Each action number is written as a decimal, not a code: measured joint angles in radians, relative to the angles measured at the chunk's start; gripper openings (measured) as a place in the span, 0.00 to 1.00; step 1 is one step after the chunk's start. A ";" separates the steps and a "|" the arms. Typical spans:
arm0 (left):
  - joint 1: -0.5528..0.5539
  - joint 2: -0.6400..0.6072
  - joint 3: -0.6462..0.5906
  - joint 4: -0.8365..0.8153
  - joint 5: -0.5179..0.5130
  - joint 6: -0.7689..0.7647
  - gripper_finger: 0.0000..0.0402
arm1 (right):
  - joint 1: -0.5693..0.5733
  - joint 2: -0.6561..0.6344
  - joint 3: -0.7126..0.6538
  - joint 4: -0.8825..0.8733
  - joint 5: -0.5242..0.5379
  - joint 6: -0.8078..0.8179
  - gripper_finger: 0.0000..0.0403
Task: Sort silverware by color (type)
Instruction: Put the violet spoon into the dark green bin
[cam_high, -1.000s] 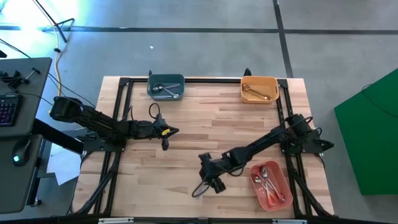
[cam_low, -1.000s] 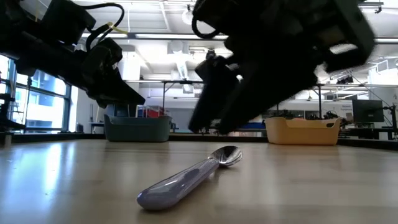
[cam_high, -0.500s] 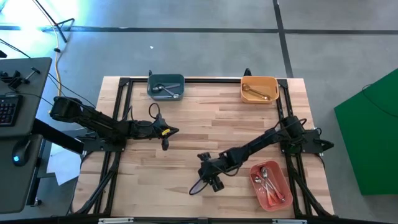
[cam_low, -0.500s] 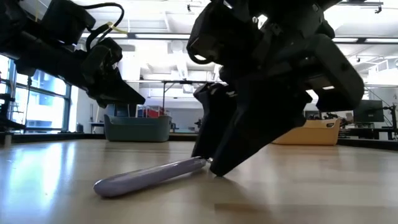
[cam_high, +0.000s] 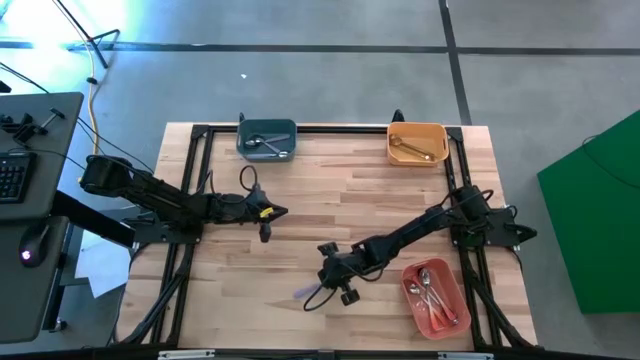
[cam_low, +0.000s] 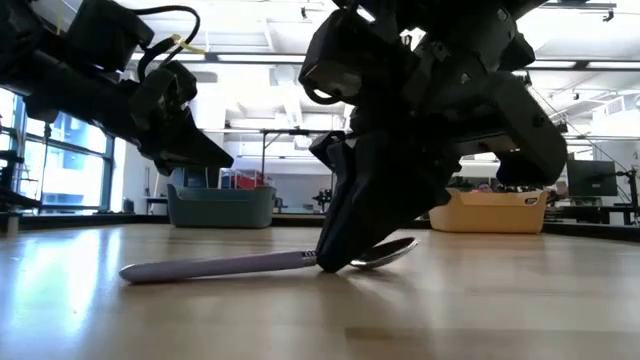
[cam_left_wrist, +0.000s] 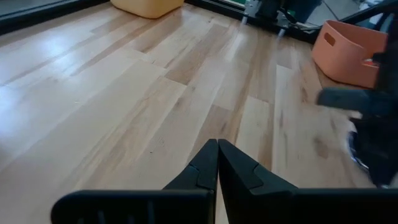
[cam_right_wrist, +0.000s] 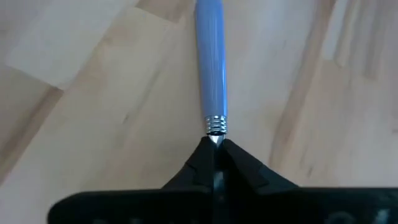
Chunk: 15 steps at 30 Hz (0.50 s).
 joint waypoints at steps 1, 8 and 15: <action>0.000 0.000 0.000 0.000 0.008 -0.001 0.01 | 0.000 -0.004 -0.001 -0.006 0.011 0.000 0.02; 0.000 0.000 0.000 -0.001 0.050 -0.027 0.01 | -0.006 -0.041 -0.003 -0.059 0.081 -0.003 0.02; 0.000 0.001 0.000 -0.002 0.050 -0.027 0.01 | -0.002 -0.068 -0.003 -0.095 0.103 0.022 0.02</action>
